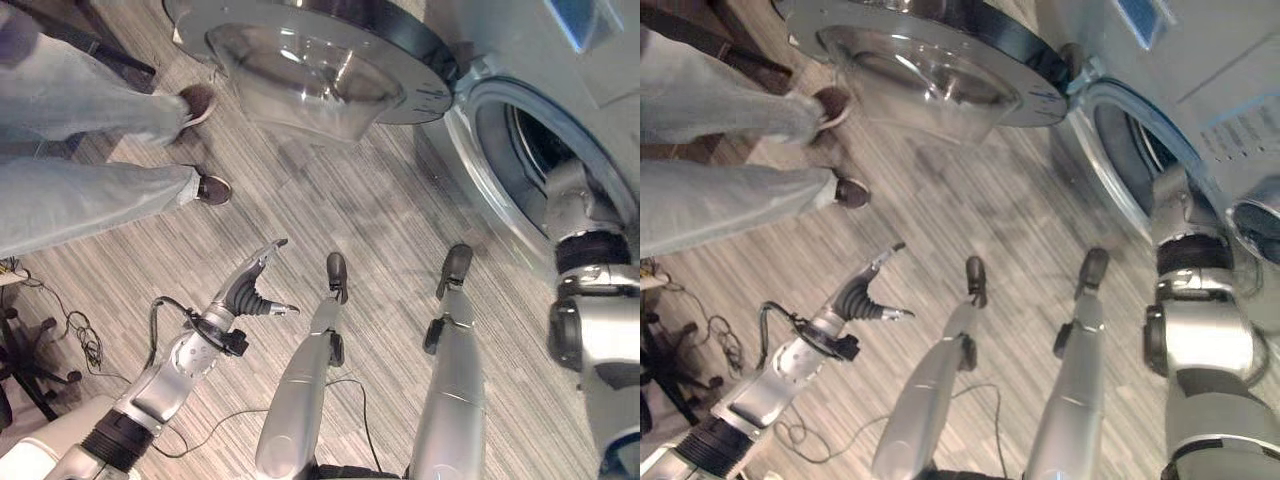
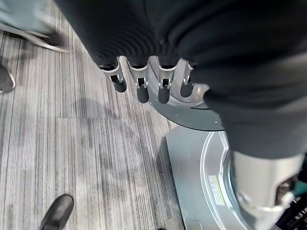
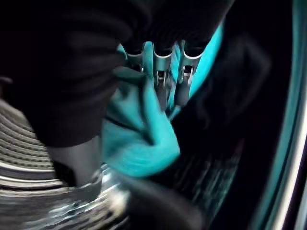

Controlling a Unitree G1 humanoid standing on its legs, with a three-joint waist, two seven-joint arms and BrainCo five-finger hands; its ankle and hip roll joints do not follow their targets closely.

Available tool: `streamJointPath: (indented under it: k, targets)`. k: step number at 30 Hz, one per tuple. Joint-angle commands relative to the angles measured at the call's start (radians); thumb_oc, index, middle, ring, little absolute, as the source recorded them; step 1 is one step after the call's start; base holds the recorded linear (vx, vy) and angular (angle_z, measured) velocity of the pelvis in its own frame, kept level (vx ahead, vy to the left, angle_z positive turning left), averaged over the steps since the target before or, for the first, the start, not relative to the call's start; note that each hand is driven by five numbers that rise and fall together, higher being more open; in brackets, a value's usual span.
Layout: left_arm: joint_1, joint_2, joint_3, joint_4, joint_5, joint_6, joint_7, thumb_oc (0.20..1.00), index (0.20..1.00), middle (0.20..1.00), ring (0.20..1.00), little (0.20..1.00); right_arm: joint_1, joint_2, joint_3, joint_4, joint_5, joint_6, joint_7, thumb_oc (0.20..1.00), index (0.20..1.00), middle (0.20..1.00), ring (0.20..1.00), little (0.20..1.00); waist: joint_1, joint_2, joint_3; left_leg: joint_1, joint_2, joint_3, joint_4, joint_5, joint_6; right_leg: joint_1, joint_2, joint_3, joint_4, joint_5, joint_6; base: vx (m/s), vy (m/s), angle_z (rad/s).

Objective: Grab the laundry basket,head to the washer,open it,put in the laundry and shut it.

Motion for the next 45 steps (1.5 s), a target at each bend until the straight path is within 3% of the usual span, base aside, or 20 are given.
streamJointPath:
  k: [1, 4, 5, 7, 10, 11, 12, 14, 21, 25, 27, 31, 37, 40, 44, 45]
  targets:
    - [0.084, -0.018, -0.021, -0.001, 0.061, -0.022, -0.020, 1.000, 1.000, 1.000, 1.000, 1.000, 0.186, 0.132, -0.046, -0.218, 0.278, -0.197, 0.270, 1.000, 1.000, 1.000, 1.000, 1.000, 0.014, 0.020, -0.125, 0.024, 0.040, 0.006, 0.091, -0.166, -0.051, 0.101, 0.054, 0.025, -0.066, -0.118, 0.027, 0.00, 0.000, 0.00]
    - [0.102, -0.020, -0.014, 0.016, 0.076, -0.018, -0.027, 1.000, 1.000, 1.000, 1.000, 1.000, 0.306, 0.218, -0.047, -0.304, 0.336, -0.200, 0.346, 1.000, 1.000, 1.000, 1.000, 1.000, 0.009, 0.013, -0.136, 0.045, 0.037, 0.002, 0.085, -0.170, -0.048, 0.133, 0.055, 0.017, -0.083, -0.115, 0.029, 0.00, 0.013, 0.01]
    - [0.122, -0.021, -0.006, 0.031, 0.090, -0.015, -0.030, 1.000, 1.000, 1.000, 1.000, 1.000, 0.422, 0.276, -0.025, -0.356, 0.357, -0.177, 0.402, 1.000, 1.000, 1.000, 1.000, 1.000, -0.001, 0.002, -0.146, 0.067, 0.034, -0.001, 0.081, -0.173, -0.046, 0.163, 0.056, 0.013, -0.094, -0.111, 0.031, 0.01, 0.024, 0.07]
    - [0.141, -0.023, 0.004, 0.052, 0.097, -0.010, -0.033, 1.000, 1.000, 1.000, 1.000, 1.000, 0.531, 0.313, 0.007, -0.392, 0.349, -0.144, 0.439, 1.000, 1.000, 1.000, 1.000, 1.000, -0.010, -0.010, -0.154, 0.088, 0.034, -0.003, 0.081, -0.181, -0.045, 0.192, 0.051, 0.004, -0.100, -0.114, 0.033, 0.03, 0.039, 0.10]
    - [0.190, -0.028, 0.042, 0.096, 0.114, -0.002, -0.043, 1.000, 1.000, 1.000, 1.000, 1.000, 0.709, 0.310, 0.073, -0.400, 0.293, -0.060, 0.486, 1.000, 1.000, 1.000, 1.000, 1.000, -0.028, -0.037, -0.170, 0.130, 0.032, -0.007, 0.081, -0.190, -0.038, 0.248, 0.045, -0.004, -0.117, -0.108, 0.035, 0.02, 0.041, 0.05]
    - [0.194, -0.028, 0.043, 0.096, 0.115, -0.003, -0.043, 1.000, 1.000, 1.000, 1.000, 1.000, 0.713, 0.311, 0.075, -0.402, 0.292, -0.060, 0.486, 1.000, 1.000, 1.000, 1.000, 1.000, -0.030, -0.037, -0.171, 0.133, 0.032, -0.007, 0.080, -0.190, -0.038, 0.251, 0.045, -0.005, -0.118, -0.108, 0.036, 0.04, 0.063, 0.00]
    - [0.228, -0.032, 0.069, 0.121, 0.128, 0.001, -0.057, 1.000, 1.000, 1.000, 1.000, 1.000, 0.827, 0.313, 0.108, -0.424, 0.271, 0.001, 0.536, 1.000, 1.000, 1.000, 1.000, 1.000, -0.044, -0.053, -0.181, 0.162, 0.029, -0.008, 0.078, -0.197, -0.034, 0.292, 0.037, -0.012, -0.131, -0.102, 0.039, 0.05, 0.067, -0.04]
    - [0.256, -0.037, 0.092, 0.144, 0.144, 0.004, -0.073, 1.000, 1.000, 1.000, 1.000, 1.000, 0.911, 0.302, 0.124, -0.426, 0.257, 0.046, 0.576, 1.000, 1.000, 1.000, 1.000, 1.000, -0.053, -0.069, -0.191, 0.188, 0.026, -0.005, 0.084, -0.208, -0.028, 0.327, 0.026, -0.018, -0.134, -0.099, 0.043, 0.07, 0.091, -0.02]
    - [0.282, -0.086, 0.117, 0.269, 0.155, 0.011, -0.091, 1.000, 1.000, 1.000, 1.000, 1.000, 1.056, 0.303, 0.140, -0.323, 0.197, 0.140, 0.610, 1.000, 1.000, 1.000, 1.000, 1.000, -0.088, -0.111, -0.219, 0.298, 0.021, 0.000, 0.103, -0.239, -0.017, 0.466, 0.002, -0.034, -0.154, -0.086, 0.055, 0.07, 0.088, 0.03]
    - [0.284, -0.126, 0.141, 0.403, 0.146, 0.030, -0.075, 1.000, 1.000, 1.000, 1.000, 1.000, 1.127, 0.299, 0.166, -0.278, 0.121, 0.185, 0.605, 1.000, 1.000, 1.000, 1.000, 1.000, -0.105, -0.143, -0.247, 0.386, 0.033, 0.013, 0.109, -0.265, -0.011, 0.548, 0.004, -0.038, -0.171, -0.082, 0.058, 0.08, 0.048, -0.08]
    - [0.260, -0.161, 0.148, 0.555, 0.156, 0.047, -0.050, 1.000, 1.000, 1.000, 1.000, 1.000, 1.170, 0.290, 0.169, -0.267, 0.074, 0.209, 0.610, 1.000, 1.000, 1.000, 1.000, 1.000, -0.119, -0.167, -0.275, 0.451, 0.045, 0.032, 0.112, -0.283, -0.008, 0.597, 0.008, -0.032, -0.175, -0.080, 0.062, 0.07, 0.055, -0.19]
    - [0.230, -0.211, 0.172, 0.756, 0.165, 0.078, -0.011, 1.000, 1.000, 1.000, 1.000, 1.000, 1.225, 0.294, 0.121, -0.197, 0.028, 0.221, 0.585, 1.000, 1.000, 1.000, 1.000, 1.000, -0.149, -0.193, -0.311, 0.555, 0.051, 0.075, 0.103, -0.314, 0.002, 0.661, 0.020, -0.002, -0.183, -0.073, 0.073, 0.08, 0.052, -0.39]
    - [0.195, -0.295, 0.232, 1.035, 0.116, 0.101, 0.045, 1.000, 1.000, 1.000, 1.000, 1.000, 1.281, 0.323, -0.078, 0.021, 0.027, 0.211, 0.513, 1.000, 1.000, 1.000, 1.000, 1.000, -0.218, -0.208, -0.374, 0.703, 0.036, 0.164, 0.038, -0.335, 0.023, 0.706, 0.038, 0.085, -0.201, -0.028, 0.105, 0.08, 0.069, -0.52]
    - [0.191, -0.313, 0.257, 1.085, 0.099, 0.108, 0.057, 1.000, 1.000, 1.000, 1.000, 1.000, 1.288, 0.302, -0.205, 0.052, 0.058, 0.192, 0.457, 1.000, 1.000, 1.000, 1.000, 1.000, -0.251, -0.208, -0.399, 0.754, 0.033, 0.202, 0.000, -0.336, 0.028, 0.716, 0.048, 0.127, -0.214, -0.007, 0.125, 0.06, 0.052, -0.48]
    - [0.184, -0.335, 0.268, 1.113, 0.088, 0.106, 0.066, 1.000, 1.000, 1.000, 1.000, 1.000, 1.283, 0.273, -0.324, -0.019, 0.101, 0.123, 0.404, 1.000, 1.000, 1.000, 1.000, 1.000, -0.274, -0.202, -0.423, 0.793, 0.033, 0.226, -0.031, -0.335, 0.032, 0.724, 0.058, 0.149, -0.228, -0.004, 0.125, 0.04, 0.021, -0.47]
    - [0.175, -0.353, 0.265, 1.133, 0.094, 0.103, 0.071, 1.000, 1.000, 1.000, 1.000, 1.000, 1.269, 0.246, -0.386, -0.143, 0.106, 0.050, 0.362, 1.000, 1.000, 1.000, 1.000, 1.000, -0.287, -0.199, -0.439, 0.812, 0.035, 0.240, -0.049, -0.335, 0.034, 0.728, 0.064, 0.158, -0.237, -0.004, 0.125, 0.03, 0.014, -0.31]
